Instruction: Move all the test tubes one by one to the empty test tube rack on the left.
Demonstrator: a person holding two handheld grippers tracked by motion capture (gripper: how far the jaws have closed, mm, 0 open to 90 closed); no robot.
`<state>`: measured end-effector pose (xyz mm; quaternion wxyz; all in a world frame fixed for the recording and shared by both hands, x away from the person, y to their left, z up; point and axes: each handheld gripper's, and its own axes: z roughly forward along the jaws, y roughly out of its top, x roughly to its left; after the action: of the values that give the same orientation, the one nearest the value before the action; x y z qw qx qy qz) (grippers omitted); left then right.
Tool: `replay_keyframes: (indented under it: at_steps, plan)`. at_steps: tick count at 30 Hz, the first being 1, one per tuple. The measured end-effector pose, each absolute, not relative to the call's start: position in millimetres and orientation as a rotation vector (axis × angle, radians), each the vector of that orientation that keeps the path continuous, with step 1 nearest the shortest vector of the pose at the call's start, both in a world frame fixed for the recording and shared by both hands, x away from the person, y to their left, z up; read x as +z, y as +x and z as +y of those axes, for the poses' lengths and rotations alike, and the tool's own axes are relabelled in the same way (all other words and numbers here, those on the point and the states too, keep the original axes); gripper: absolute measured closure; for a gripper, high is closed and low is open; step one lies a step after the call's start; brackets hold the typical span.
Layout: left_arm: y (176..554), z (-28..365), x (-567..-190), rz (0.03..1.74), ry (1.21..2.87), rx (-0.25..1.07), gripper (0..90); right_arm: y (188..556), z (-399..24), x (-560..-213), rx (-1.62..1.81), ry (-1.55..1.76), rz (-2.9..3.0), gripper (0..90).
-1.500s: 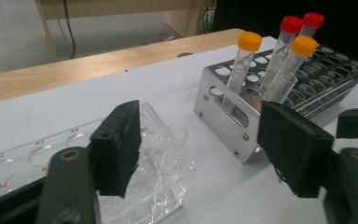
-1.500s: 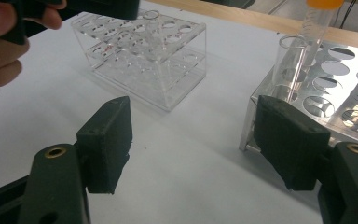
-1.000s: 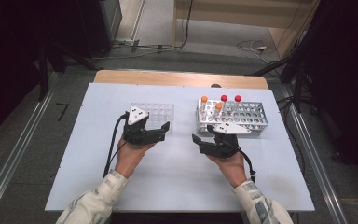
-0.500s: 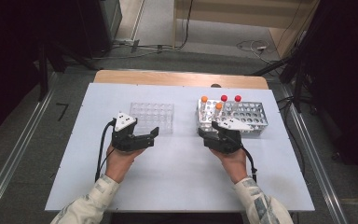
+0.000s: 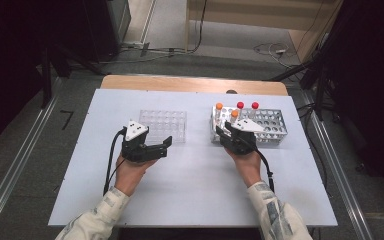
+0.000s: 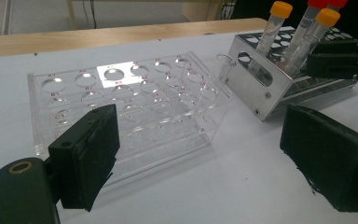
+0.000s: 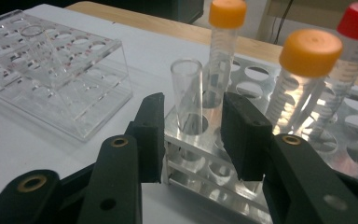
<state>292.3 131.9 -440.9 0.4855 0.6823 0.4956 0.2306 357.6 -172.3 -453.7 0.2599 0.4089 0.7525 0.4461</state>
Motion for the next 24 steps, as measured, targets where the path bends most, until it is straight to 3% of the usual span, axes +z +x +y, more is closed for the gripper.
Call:
replay_keyframes:
  at_steps: [24]
  plan:
    - [291.1, 130.9, -440.8, 1.201, 1.663, 0.55, 12.5, 368.2, -162.0, -457.0, 1.16, 1.08, 2.054, 66.1]
